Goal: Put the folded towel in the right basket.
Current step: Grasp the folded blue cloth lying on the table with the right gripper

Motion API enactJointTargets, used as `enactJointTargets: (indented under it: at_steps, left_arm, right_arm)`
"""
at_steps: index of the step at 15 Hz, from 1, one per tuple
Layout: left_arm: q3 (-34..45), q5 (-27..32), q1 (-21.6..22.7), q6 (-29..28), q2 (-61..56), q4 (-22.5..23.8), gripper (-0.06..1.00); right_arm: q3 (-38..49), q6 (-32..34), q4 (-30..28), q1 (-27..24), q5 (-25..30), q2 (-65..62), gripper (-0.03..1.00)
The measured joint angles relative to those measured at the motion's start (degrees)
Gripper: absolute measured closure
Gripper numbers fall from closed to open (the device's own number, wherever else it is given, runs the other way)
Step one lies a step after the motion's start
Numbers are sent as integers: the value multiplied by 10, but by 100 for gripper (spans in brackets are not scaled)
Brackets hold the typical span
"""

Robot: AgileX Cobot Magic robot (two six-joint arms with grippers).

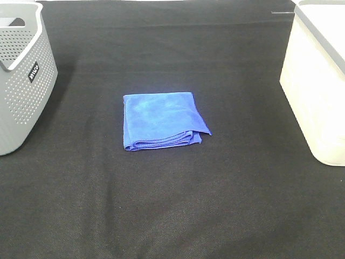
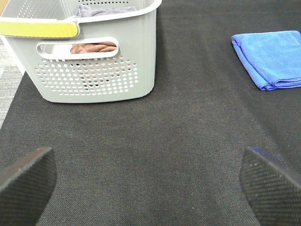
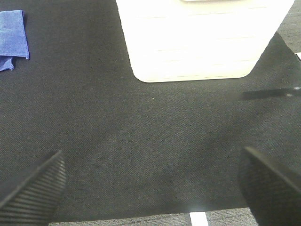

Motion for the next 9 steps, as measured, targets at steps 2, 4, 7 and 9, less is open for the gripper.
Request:
enactJointTargets:
  at_steps: [2, 4, 7, 9]
  left_arm:
    - [0, 0, 0, 0, 0, 0, -4]
    - [0, 0, 0, 0, 0, 0, -4]
    - [0, 0, 0, 0, 0, 0, -4]
    - [0, 0, 0, 0, 0, 0, -4]
  right_arm:
    - [0, 0, 0, 0, 0, 0, 0]
    - [0, 0, 0, 0, 0, 0, 0]
    - [0, 0, 0, 0, 0, 0, 0]
    - [0, 0, 0, 0, 0, 0, 0]
